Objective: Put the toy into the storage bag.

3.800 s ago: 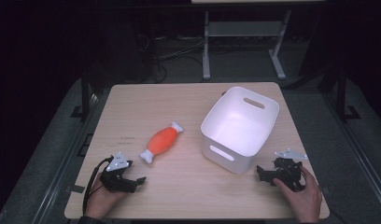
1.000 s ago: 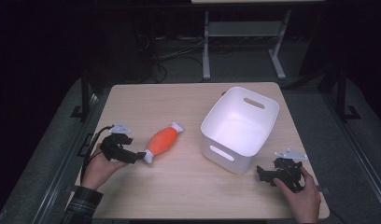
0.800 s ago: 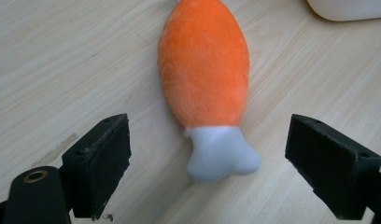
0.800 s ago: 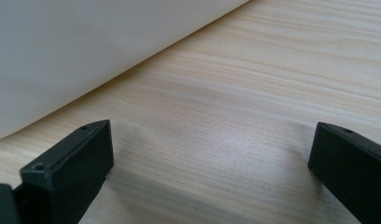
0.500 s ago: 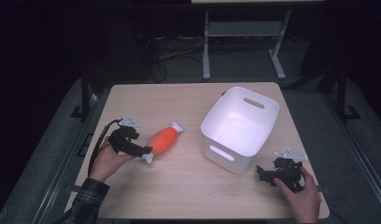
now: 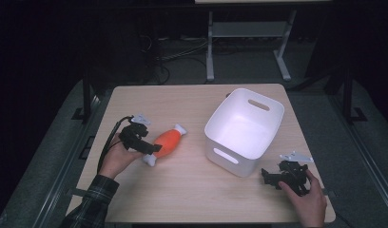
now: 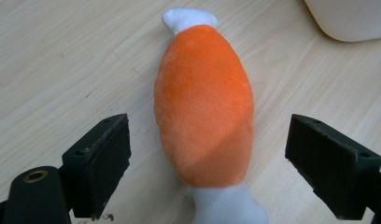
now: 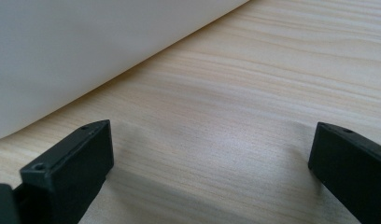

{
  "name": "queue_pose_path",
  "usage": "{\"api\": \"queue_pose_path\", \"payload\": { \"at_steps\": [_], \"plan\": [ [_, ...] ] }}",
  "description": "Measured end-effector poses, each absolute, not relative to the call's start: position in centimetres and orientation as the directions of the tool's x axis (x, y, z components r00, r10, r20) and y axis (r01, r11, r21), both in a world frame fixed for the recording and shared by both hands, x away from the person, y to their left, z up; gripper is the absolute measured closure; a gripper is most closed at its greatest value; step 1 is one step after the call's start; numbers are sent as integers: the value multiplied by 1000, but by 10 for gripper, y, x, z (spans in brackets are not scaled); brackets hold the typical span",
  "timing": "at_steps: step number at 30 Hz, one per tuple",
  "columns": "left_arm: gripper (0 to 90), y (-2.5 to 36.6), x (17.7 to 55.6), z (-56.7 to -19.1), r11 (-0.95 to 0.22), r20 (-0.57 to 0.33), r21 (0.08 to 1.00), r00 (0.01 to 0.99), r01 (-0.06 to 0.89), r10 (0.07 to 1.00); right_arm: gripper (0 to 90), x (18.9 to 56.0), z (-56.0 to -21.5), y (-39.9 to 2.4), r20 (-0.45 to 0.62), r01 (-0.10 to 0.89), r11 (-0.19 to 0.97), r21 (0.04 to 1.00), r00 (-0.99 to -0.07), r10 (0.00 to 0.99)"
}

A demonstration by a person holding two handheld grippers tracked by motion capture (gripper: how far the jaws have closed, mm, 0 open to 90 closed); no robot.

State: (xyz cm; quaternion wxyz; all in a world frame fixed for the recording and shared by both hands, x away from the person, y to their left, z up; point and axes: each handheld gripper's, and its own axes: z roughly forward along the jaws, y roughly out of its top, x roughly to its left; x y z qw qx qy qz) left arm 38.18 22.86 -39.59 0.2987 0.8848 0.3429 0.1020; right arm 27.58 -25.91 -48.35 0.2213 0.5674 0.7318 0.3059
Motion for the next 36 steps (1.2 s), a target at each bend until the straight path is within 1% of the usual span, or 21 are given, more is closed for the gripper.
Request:
{"api": "queue_pose_path", "payload": {
  "at_steps": [20,36],
  "plan": [
    [131,201,399,-413,-608,-10,578,749,545,662,0,276,-483,-259,23,695,169,699,-258,966],
    [126,188,406,-425,-618,5,562,745,550,667,0,276,-483,-259,23,695,169,699,-258,966]
  ]
}}
